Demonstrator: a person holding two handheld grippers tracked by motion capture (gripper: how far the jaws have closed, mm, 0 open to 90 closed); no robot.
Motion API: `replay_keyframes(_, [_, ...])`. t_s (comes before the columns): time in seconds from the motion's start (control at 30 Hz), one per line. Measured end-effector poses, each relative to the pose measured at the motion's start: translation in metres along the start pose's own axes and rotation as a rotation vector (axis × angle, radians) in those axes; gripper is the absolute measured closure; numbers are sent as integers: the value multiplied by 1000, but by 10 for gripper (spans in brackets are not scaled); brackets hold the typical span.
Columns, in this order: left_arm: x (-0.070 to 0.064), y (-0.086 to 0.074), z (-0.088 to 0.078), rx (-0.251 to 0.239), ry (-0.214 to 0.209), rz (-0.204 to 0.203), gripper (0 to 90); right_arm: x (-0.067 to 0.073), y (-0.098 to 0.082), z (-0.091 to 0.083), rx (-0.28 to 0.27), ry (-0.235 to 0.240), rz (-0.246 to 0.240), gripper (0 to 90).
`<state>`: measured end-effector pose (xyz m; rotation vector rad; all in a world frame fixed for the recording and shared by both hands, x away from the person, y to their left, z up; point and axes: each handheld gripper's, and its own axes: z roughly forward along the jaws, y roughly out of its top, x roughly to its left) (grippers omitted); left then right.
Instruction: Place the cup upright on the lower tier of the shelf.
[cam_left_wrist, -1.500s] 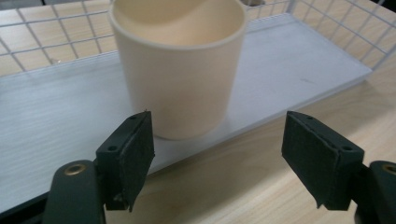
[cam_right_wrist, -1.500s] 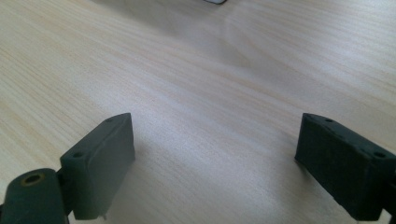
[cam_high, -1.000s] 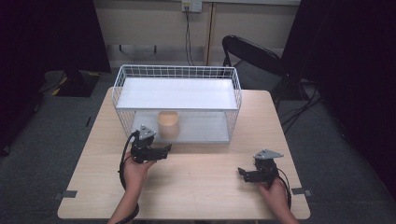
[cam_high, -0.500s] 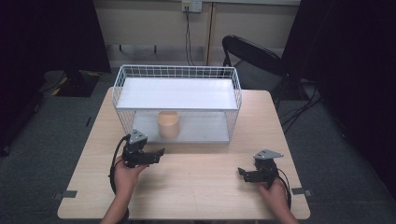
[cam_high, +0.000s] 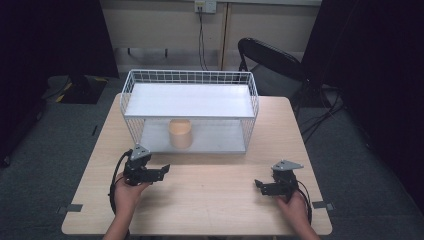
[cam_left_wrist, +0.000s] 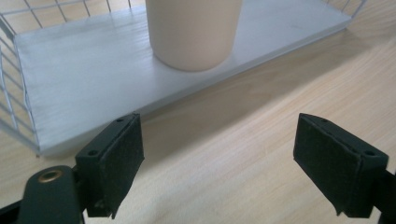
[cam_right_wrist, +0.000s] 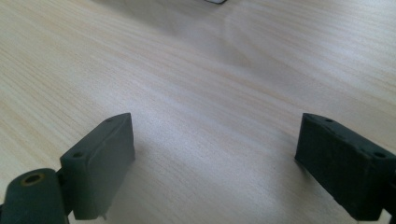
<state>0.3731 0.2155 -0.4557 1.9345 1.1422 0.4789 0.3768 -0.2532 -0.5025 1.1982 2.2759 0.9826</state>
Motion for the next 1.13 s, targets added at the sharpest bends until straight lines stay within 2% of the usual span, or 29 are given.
replay_keyframes(0.27, [12, -16, -8, 14, 14, -29, 160, 0, 0, 0, 0, 1, 0, 107])
replay_keyframes(0.5, [18, -27, -13, 13, 19, -14, 159, 0, 0, 0, 0, 0, 0, 106])
replay_keyframes(0.9, [22, -42, -8, 63, 31, 15, 153, 0, 0, 0, 0, 0, 0, 107])
replay_keyframes(0.97, [21, -44, -8, 77, 39, 37, 153, 0, 0, 0, 0, 0, 0, 107])
replay_keyframes(1.13, [21, -47, -6, 92, 38, 23, 149, 0, 0, 0, 0, 0, 0, 107])
